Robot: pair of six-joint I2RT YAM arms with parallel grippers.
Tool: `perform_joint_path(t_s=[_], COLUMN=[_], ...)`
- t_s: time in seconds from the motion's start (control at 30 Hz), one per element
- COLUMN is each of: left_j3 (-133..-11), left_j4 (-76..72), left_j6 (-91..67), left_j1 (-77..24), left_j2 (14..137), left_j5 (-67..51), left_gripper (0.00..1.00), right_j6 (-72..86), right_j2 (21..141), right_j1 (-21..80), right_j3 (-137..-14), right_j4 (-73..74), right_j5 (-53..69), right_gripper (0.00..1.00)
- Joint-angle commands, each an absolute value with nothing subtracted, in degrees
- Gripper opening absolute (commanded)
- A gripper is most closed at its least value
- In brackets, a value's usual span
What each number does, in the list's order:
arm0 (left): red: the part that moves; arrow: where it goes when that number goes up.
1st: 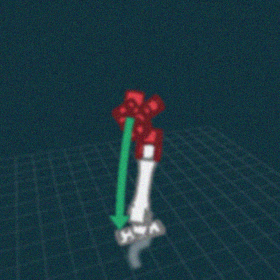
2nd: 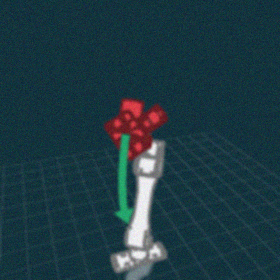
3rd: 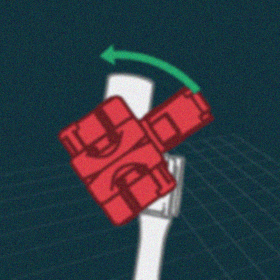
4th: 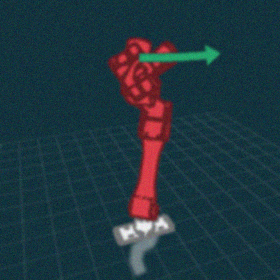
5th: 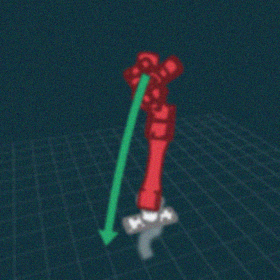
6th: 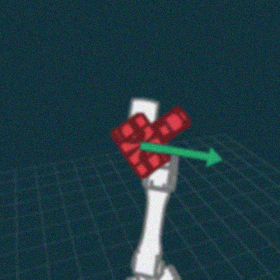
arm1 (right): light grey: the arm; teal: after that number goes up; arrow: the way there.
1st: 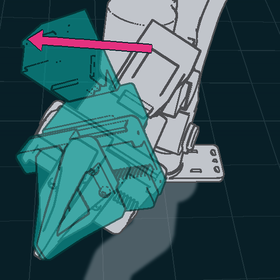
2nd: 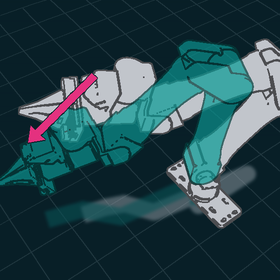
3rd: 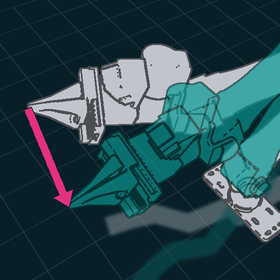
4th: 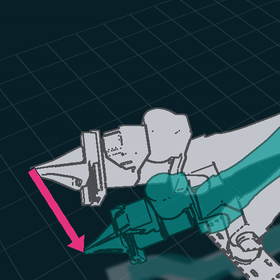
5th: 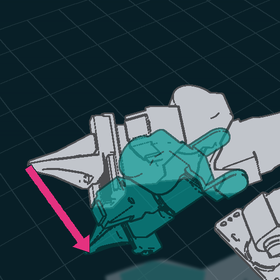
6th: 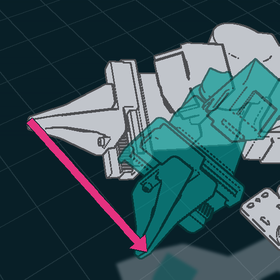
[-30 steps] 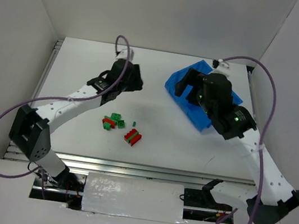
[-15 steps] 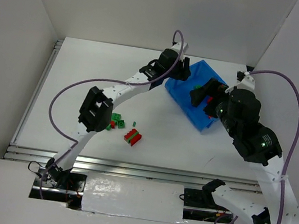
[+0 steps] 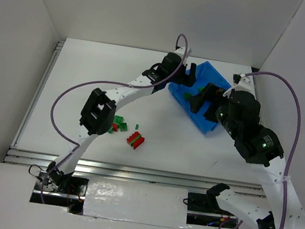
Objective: Sort the legos into containers by color
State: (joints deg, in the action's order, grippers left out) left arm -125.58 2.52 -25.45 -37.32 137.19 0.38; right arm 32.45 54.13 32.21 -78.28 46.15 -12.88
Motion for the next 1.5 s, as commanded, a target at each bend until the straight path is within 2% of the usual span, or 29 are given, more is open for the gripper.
perform_joint_path(t_s=[0.0,0.03,0.13,0.2,0.23,0.33,0.43,0.6,0.63,0.77,0.87,1.1,1.47], left_j3=[-122.97,-121.91,-111.5,-103.84,-94.66,-77.95,-68.04,-64.95,-64.69,-63.73,-59.34,-58.27,-57.75], left_j4=[6.04,13.37,30.37,35.75,38.03,40.85,44.72,51.86,51.86,52.56,49.76,46.76,45.44], left_j6=[-25.13,-28.53,-39.17,-45.22,-46.66,-51.23,-55.28,-52.14,-50.21,-42.82,-40.09,-37.79,-36.04], left_j1=[-37.09,-36.83,-34.2,-30.07,-28.67,-23.05,-21.63,-18.72,-18.2,-17.67,-17.58,-17.4,-17.31], left_j2=[124.21,119.67,109.89,104.27,98.32,86.6,75.79,60.51,59.08,54.24,50.02,47.37,47.46], left_j5=[11.03,19.51,30.92,31.99,31.04,29.62,33.3,34.64,33.93,36.29,36.04,32.17,29.01], left_gripper=[1.0,1.0,1.0,1.0,1.0,0.99,0.99,1.0,1.0,1.0,1.0,1.0,1.0], right_j6=[29.1,28.13,27.6,27.77,27.95,26.64,23.91,28.38,29.08,30.32,31.2,32.08,30.5], right_j2=[57.9,58.96,61.96,63.8,65.64,71.42,80.9,97.44,102.26,109.33,113.28,120.14,124.19], right_j1=[31.91,32.08,33.31,35.32,36.12,39.98,43.05,49.65,50.35,53.61,54.4,56.07,57.04], right_j3=[-77.87,-77.87,-75.95,-75.5,-75.93,-76.64,-79.97,-90.51,-93.83,-96.42,-97.47,-100.46,-100.99], right_j4=[43.33,42.81,39.56,37.1,36.65,34.11,33.74,41.55,42.7,42.46,42.02,41.92,39.91], right_j5=[-8.71,-6.61,-3.7,-3.34,-3.86,-3.44,-1.5,-10.89,-11.16,-12.92,-12.13,-10.98,-12.04], right_gripper=[1.0,1.0,1.0,1.0,1.0,1.0,1.0,0.96,0.9,0.71,0.66,0.64,0.65])
